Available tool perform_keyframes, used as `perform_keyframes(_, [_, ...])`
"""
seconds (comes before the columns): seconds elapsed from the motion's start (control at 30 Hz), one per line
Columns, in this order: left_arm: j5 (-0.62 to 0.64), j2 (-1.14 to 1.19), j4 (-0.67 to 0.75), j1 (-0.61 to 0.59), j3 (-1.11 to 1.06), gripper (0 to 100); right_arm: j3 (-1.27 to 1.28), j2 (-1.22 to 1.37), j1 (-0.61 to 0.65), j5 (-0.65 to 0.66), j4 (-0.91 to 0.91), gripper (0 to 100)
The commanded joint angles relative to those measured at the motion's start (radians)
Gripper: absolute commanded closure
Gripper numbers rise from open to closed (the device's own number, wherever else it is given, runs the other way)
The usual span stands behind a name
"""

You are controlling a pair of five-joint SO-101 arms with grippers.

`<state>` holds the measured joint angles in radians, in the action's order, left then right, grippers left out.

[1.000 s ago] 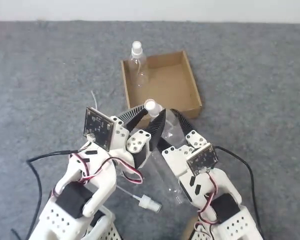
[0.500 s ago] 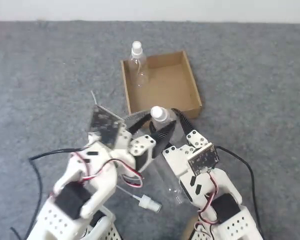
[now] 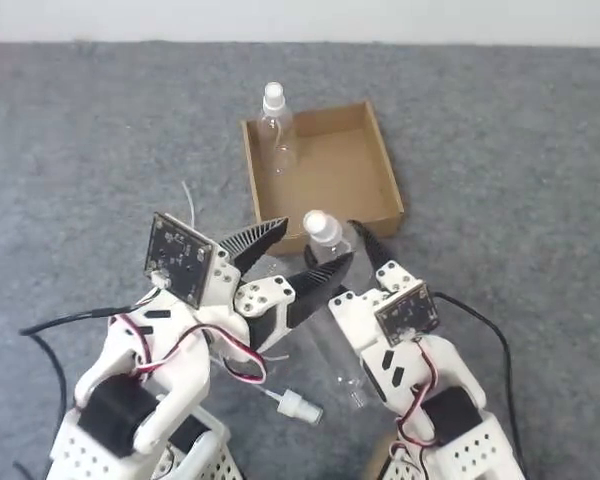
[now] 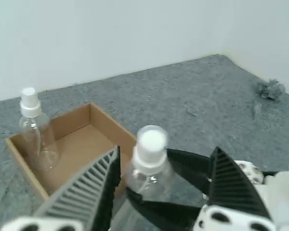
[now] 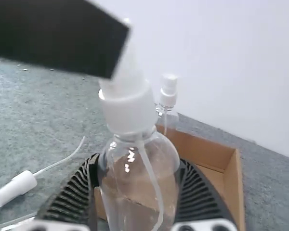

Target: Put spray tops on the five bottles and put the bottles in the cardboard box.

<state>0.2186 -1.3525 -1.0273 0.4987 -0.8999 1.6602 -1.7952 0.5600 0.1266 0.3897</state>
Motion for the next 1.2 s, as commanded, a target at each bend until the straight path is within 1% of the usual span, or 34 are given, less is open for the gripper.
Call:
perform_keyframes(0.0, [-0.003, -0.017, 0.005, -0.081, 0.061, 73, 0.021, -0.022, -0.041, 0.002, 0.004, 99.2])
perform_keyframes(0.13, [-0.002, -0.086, 0.003, -0.16, 0.051, 73, 0.021, -0.022, -0.044, 0.002, 0.004, 99.2])
perform_keyframes(0.2, [0.008, -0.167, -0.002, -0.189, 0.051, 74, 0.021, -0.022, -0.044, 0.002, 0.004, 99.2])
perform_keyframes(0.27, [0.046, -0.259, -0.003, -0.232, 0.047, 77, 0.021, -0.022, -0.044, 0.002, 0.004, 99.2])
perform_keyframes(0.37, [0.071, -0.385, 0.006, -0.307, -0.002, 78, 0.021, -0.022, -0.045, 0.002, 0.004, 99.2])
perform_keyframes(0.43, [0.078, -0.45, 0.029, -0.33, -0.051, 78, 0.021, -0.022, -0.054, 0.002, 0.004, 99.2])
perform_keyframes(0.57, [0.091, -0.468, 0.098, -0.341, -0.116, 79, 0.021, -0.022, -0.059, 0.002, 0.004, 99.2])
perform_keyframes(0.67, [0.094, -0.459, 0.17, -0.341, -0.156, 84, 0.021, -0.022, -0.059, 0.002, 0.007, 99.2])
perform_keyframes(0.77, [0.091, -0.459, 0.276, -0.342, -0.191, 91, 0.021, -0.022, -0.053, 0.002, 0.024, 99.2])
perform_keyframes(0.83, [0.074, -0.46, 0.322, -0.342, -0.209, 94, 0.021, -0.022, -0.053, 0.002, 0.024, 99.2])
perform_keyframes(0.97, [-0.017, -0.46, 0.333, -0.342, -0.255, 99, 0.017, -0.022, -0.051, -0.005, 0.024, 99.2])
perform_keyframes(1.1, [0.017, -0.46, 0.341, -0.342, -0.343, 99, 0.014, -0.022, -0.05, -0.005, 0.024, 99.2])
perform_keyframes(1.17, [0.046, -0.46, 0.376, -0.342, -0.378, 99, 0.014, -0.022, -0.05, -0.005, 0.019, 99.2])
